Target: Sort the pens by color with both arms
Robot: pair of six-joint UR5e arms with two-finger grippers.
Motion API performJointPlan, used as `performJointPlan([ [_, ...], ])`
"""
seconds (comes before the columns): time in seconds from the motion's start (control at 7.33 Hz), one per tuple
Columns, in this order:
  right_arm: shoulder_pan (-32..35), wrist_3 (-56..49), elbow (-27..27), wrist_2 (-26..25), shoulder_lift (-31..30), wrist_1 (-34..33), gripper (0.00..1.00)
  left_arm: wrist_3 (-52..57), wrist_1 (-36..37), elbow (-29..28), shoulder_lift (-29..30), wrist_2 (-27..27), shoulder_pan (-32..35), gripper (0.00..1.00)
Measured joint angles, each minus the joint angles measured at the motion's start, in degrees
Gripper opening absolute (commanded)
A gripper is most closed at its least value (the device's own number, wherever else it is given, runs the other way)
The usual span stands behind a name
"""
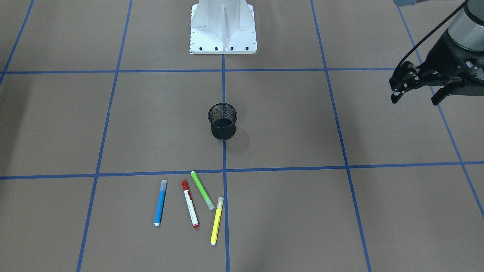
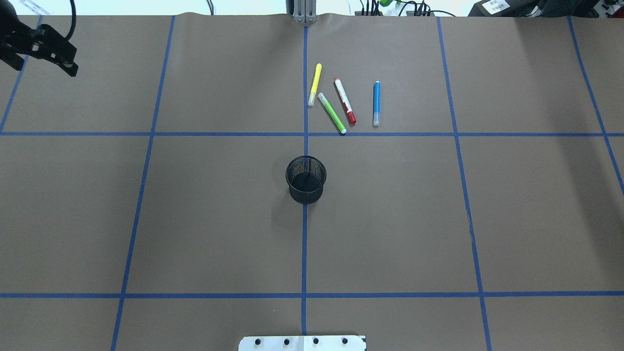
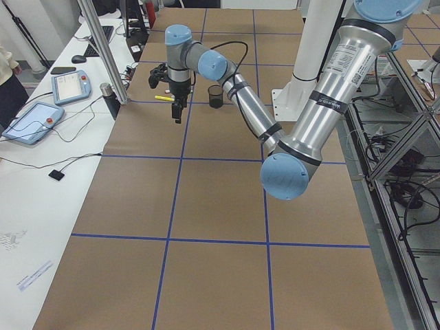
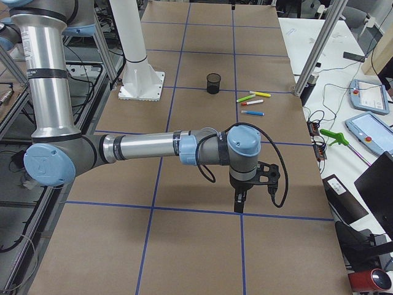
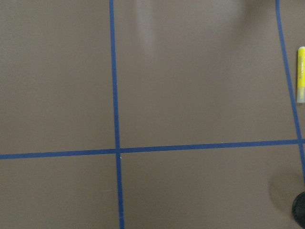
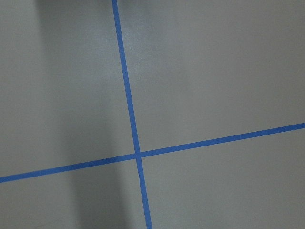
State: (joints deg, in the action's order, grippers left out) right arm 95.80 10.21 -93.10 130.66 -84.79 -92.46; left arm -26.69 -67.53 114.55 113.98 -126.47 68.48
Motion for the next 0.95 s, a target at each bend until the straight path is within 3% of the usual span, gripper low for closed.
performJointPlan([
  [0.27, -0.03, 0.59, 0.01, 0.25, 0.07, -0.25, 1.00, 5.01, -0.25, -1.58, -3.70, -0.08, 1.67, 0.99],
  [0.55, -0.06, 0.76, -1.16, 0.75, 0.17, -2.82, 1.00, 10.27, -1.00, -6.87, -5.14, -0.09, 3.49, 0.99],
  [0.95, -0.09, 0.68, -2.41, 0.93, -0.85, -4.55, 1.00, 22.05, -8.54, -22.67, -5.34, -0.63, 9.94, 0.99],
])
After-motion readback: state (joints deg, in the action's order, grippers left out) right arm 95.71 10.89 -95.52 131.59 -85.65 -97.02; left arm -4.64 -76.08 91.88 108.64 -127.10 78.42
